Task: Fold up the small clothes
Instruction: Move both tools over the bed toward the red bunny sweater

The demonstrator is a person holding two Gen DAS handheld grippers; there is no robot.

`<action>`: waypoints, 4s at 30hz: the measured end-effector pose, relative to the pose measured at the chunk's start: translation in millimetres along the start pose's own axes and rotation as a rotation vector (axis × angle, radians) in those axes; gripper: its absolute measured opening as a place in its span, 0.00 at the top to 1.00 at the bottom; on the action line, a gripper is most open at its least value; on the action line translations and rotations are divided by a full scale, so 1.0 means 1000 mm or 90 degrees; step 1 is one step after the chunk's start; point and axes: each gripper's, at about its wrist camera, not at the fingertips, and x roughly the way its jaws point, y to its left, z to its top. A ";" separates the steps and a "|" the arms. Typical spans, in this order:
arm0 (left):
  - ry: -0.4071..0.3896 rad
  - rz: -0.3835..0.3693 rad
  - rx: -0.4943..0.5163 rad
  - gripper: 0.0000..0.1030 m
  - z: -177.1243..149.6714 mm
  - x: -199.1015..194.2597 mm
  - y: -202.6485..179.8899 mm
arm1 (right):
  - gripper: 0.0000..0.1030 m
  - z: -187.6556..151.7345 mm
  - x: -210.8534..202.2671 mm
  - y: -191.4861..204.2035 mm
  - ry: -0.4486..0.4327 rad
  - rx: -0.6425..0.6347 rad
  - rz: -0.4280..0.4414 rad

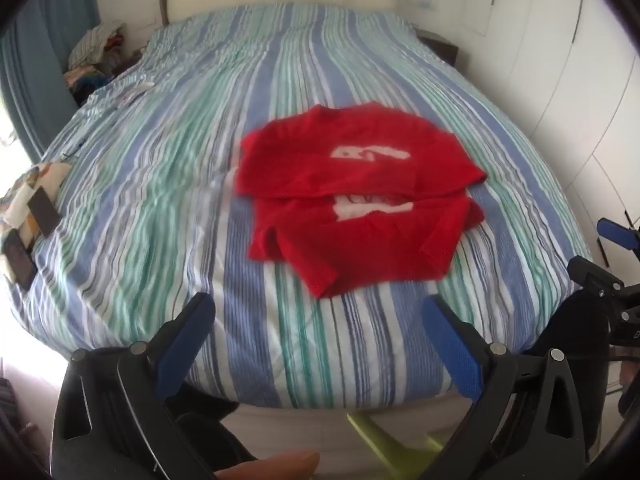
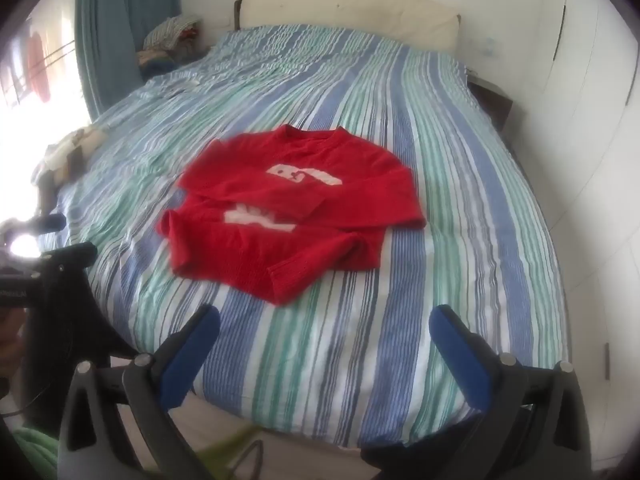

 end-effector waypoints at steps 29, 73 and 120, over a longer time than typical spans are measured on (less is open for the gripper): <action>0.032 0.049 0.023 0.01 -0.001 -0.008 -0.004 | 0.00 0.006 -0.017 -0.009 -0.019 0.090 0.060; 0.029 0.037 0.006 0.01 0.008 -0.005 0.010 | 0.00 0.013 -0.010 -0.004 -0.014 0.046 0.010; 0.061 0.055 -0.014 0.01 -0.003 0.020 0.008 | 0.00 0.007 0.008 -0.007 0.037 0.036 -0.095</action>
